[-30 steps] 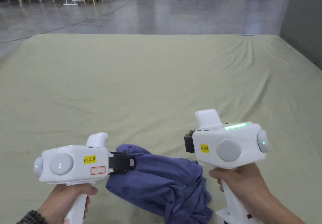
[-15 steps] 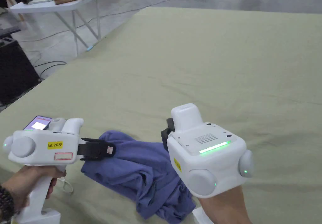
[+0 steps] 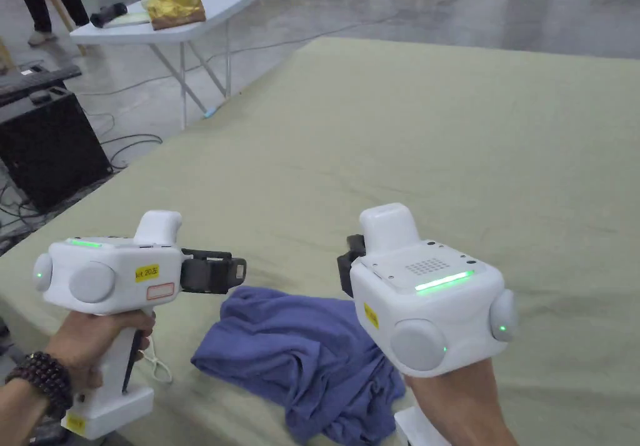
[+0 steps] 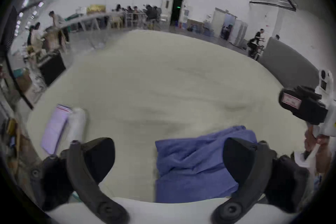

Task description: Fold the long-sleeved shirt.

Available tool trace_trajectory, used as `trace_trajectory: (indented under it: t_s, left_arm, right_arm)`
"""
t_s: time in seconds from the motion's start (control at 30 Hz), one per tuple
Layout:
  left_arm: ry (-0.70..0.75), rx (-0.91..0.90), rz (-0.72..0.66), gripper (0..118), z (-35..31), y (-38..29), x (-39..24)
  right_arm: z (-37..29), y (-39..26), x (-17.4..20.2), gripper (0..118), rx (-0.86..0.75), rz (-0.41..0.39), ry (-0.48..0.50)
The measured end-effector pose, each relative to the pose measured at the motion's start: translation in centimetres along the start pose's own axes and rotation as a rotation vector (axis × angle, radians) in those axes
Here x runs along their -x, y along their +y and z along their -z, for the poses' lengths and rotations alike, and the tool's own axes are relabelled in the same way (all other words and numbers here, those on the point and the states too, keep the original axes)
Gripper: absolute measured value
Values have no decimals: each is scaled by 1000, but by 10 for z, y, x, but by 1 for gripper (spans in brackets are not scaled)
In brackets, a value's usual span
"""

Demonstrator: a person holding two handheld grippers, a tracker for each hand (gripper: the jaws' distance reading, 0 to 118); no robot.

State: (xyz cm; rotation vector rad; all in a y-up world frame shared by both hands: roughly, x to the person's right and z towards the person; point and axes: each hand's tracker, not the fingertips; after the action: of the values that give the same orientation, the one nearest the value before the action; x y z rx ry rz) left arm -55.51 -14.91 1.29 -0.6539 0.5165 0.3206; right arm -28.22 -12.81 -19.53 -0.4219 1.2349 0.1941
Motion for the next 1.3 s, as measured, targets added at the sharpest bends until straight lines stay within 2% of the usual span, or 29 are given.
trace_trajectory:
  t_s: [0.03,0.07,0.13,0.17,0.3,0.47,0.6,0.77,0.9,1.07,1.13,1.3]
  left_arm:
    - [-7,-61,-17,22,-15,2,-13]
    - [-8,-112,-10,0,-30,4,-30]
    - [76,-231,24,0,-59,5,-78]
    - [39,-205,23,0,-71,4,-98]
    - [4,-400,45,0,-107,8,-210]
    - [-18,-620,132,0,-134,14,-346]
    - [-66,-698,76,0,-138,2,-416]
    - [-37,-734,120,0,-133,-40,-462]
    - [-39,-743,175,0,-123,-76,-481]
    - [-116,-643,206,0,-106,-111,-483]
    - [-98,-627,212,0,-102,-121,-483]
    - [-59,-599,212,0,-98,-135,-476]
  right_arm:
    - [-16,6,-6,0,-17,2,-18]
    - [-32,11,-13,0,-38,3,-27]
    - [-62,16,-30,0,-76,0,-53]
    - [-81,20,-39,0,-93,2,-61]
    - [-171,32,-84,0,-178,31,-173]
    - [-275,34,-142,0,-285,21,-401]
    - [-341,13,-180,0,-375,46,-611]
    - [-398,-37,-204,0,-441,74,-792]
    - [-419,-79,-202,0,-425,71,-894]
    - [-429,-114,-194,0,-413,45,-935]
    - [-431,-126,-191,0,-403,58,-959]
    - [-425,-146,-197,0,-353,64,-946]
